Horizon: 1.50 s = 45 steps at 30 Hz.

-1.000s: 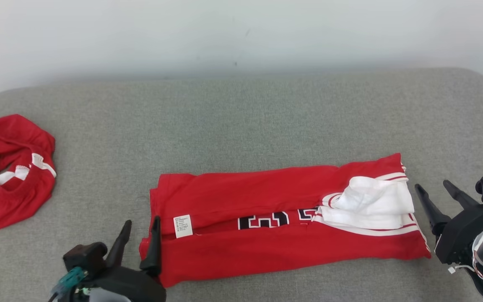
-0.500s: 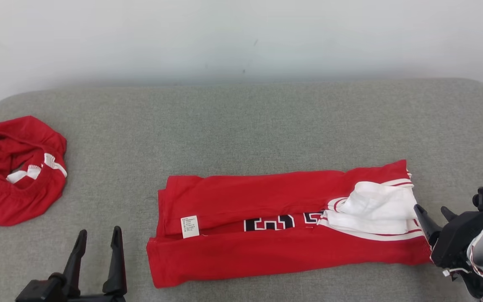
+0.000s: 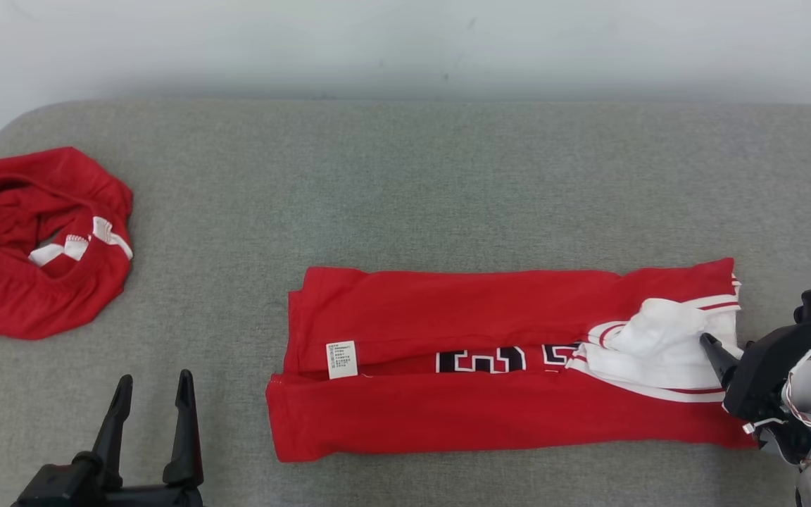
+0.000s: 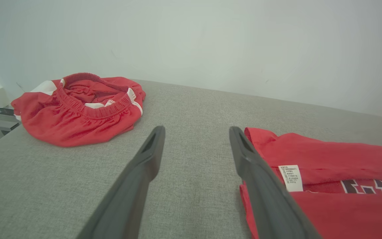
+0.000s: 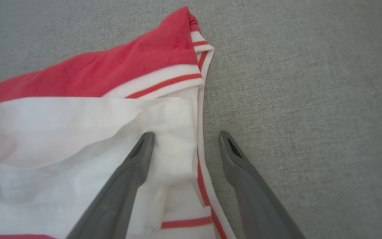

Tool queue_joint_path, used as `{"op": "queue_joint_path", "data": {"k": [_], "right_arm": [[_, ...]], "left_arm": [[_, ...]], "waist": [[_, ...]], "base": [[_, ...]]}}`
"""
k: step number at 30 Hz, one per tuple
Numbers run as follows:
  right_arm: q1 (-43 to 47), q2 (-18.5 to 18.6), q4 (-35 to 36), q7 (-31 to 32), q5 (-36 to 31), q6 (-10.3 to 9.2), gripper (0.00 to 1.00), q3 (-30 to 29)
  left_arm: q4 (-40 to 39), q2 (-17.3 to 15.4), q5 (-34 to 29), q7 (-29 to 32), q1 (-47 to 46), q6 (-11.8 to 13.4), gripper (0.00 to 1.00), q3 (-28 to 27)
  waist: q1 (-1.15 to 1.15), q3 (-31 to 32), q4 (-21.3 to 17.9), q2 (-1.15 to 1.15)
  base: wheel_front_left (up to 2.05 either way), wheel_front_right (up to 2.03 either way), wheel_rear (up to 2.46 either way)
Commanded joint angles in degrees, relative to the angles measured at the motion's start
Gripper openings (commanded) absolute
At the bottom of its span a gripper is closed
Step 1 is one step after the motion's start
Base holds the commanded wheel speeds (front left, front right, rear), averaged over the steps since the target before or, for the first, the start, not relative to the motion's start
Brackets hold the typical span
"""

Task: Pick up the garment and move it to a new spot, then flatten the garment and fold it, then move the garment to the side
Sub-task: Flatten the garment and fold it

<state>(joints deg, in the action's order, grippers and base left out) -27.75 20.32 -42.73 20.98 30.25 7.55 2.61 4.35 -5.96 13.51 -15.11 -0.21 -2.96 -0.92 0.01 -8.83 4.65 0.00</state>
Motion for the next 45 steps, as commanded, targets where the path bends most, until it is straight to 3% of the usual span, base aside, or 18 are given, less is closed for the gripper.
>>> {"op": "queue_joint_path", "data": {"k": [1, 11, 12, 13, 14, 15, 24, 29, 35, 39, 45], "right_arm": [[-0.71, -0.49, -0.65, 0.25, -0.65, -0.12, 1.0, -0.28], [-0.59, -5.19, -7.59, 7.74, -3.94, 0.09, 1.0, -1.16], [-0.44, -5.45, -7.77, 8.45, -4.12, 0.1, 0.9, -1.15], [-0.29, -5.59, -7.89, 8.97, -4.36, 0.1, 0.48, -1.21], [-0.19, -5.56, -7.86, 9.28, -4.63, 0.1, 0.39, -1.29], [-0.11, -5.43, -7.73, 9.21, -5.03, 0.1, 0.0, -1.41], [-0.9, -1.65, -5.55, 3.98, -10.39, -0.19, 0.0, -6.77], [-1.65, 0.71, -4.33, 0.23, -17.04, -0.17, 0.0, -12.53], [-1.28, 1.48, -1.63, 0.36, -25.67, -0.15, 0.0, -17.36], [-0.8, -1.44, 2.29, 2.13, -27.76, -0.13, 0.0, -17.39], [0.18, -5.44, 8.44, 5.48, -26.06, -0.13, 0.0, -11.8]], "left_arm": [[0.32, 0.37, -0.28, -0.02, -0.84, -0.04, 1.0, -0.28], [1.77, 1.53, -1.06, -0.03, -1.85, -1.41, 1.0, -1.54], [1.84, 1.62, -1.14, -0.03, -1.81, -1.53, 1.0, -1.66], [1.93, 1.71, -1.22, -0.03, -1.73, -1.56, 1.0, -1.73], [2.03, 1.81, -1.33, -0.03, -1.63, -1.51, 1.0, -1.78], [2.2, 1.9, -1.42, -0.03, -1.51, -1.64, 1.0, -1.71], [2.85, 2.46, -1.72, -0.03, -0.89, -2.15, 1.0, -2.05], [2.93, 2.7, -1.39, -0.03, -0.47, -2.45, 1.0, -2.22], [3.25, 2.89, -0.83, -0.03, 0.48, -2.22, 1.0, -1.97], [3.11, 2.94, -0.54, -0.03, 0.68, -2.13, 1.0, -1.82], [2.75, 3.01, -0.4, -0.03, 1.66, -1.88, 1.0, -1.77]], "waist": [[-0.01, -1.19, 1.19, 0.0], [-0.01, -2.0, 2.43, 0.0], [-0.01, -1.92, 2.39, 0.0], [-0.01, -1.83, 2.33, 0.0], [-0.01, -1.73, 2.26, 0.0], [-0.01, -1.63, 2.16, 0.0], [-0.01, -0.27, 0.83, 0.0], [-0.01, 0.86, -0.01, 0.0], [-0.01, 2.3, -0.74, 0.0], [-0.01, 3.09, -1.02, 0.0], [-0.01, 4.03, -1.58, 0.0]], "base": [[0.0, 0.0, 0.0], [0.0, 0.0, 0.0], [0.0, 0.0, 0.0], [0.0, 0.0, 0.0], [0.0, 0.0, 0.0], [0.0, 0.0, 0.0], [0.0, 0.0, 0.0], [0.0, 0.0, 0.0], [0.0, 0.0, 0.0], [0.0, 0.0, 0.0], [0.0, 0.0, 0.0]]}}
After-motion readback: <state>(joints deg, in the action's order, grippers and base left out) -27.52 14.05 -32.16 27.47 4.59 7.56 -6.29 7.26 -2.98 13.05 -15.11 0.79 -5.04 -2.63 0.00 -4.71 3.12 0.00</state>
